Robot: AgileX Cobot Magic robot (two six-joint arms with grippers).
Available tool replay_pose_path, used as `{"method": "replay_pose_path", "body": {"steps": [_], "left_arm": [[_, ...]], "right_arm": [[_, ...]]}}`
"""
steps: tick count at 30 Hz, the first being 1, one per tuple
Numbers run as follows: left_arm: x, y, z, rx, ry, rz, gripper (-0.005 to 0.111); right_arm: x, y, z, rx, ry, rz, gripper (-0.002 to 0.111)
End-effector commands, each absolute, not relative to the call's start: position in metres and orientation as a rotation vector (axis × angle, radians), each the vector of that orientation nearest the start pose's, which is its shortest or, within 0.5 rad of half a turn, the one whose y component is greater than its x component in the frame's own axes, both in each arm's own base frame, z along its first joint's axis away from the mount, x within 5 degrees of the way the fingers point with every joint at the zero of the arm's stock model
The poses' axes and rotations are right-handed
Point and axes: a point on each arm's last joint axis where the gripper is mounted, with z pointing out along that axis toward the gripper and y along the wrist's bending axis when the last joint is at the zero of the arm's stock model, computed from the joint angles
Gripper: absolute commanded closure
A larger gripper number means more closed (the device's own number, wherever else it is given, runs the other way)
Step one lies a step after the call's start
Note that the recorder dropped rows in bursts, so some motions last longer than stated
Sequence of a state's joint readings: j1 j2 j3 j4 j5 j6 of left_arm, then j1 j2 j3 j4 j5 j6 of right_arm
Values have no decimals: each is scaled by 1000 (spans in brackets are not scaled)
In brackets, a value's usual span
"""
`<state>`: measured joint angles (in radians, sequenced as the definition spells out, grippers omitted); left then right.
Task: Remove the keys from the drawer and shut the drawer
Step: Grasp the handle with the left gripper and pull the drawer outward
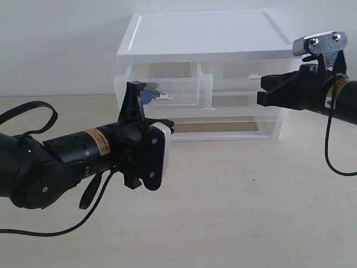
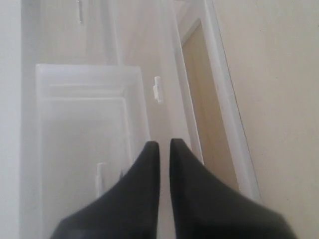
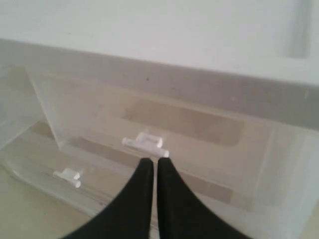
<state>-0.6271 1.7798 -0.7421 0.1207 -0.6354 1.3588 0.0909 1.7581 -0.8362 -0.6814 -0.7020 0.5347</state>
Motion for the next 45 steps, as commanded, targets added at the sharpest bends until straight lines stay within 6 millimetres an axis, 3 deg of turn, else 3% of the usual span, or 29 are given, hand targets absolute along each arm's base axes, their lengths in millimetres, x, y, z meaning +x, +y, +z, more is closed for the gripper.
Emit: {"method": "replay_pose_path", "body": {"steps": [1,5,7,12,13,22,30,39,41,45], "left_arm": [[270,-205,173,1665,948,503,102],[267,-200,185,1539,925,534,101],[267,-198,193,1453,915,556,92],[268,-197,197,1421,919,564,46],[269,-197,196,1424,921,563,43],[283,-206,179,1496,866,659,67],[303,-213,176,1488,865,752,68],[307,-213,163,1531,853,823,70],[308,-212,163,1514,844,841,75],[310,-210,160,1520,815,916,95]], "right_arm": [[351,70,204,-388,1769,442,107],[351,70,203,-388,1771,441,107],[351,70,203,-388,1771,441,107],[351,70,203,-381,1774,446,107],[351,70,203,-381,1774,446,107],[351,70,203,-381,1774,446,107],[351,70,203,-381,1774,446,107],[351,70,203,-381,1774,446,107],[351,70,203,-381,1774,446,107],[351,70,203,-381,1774,446,107]]}}
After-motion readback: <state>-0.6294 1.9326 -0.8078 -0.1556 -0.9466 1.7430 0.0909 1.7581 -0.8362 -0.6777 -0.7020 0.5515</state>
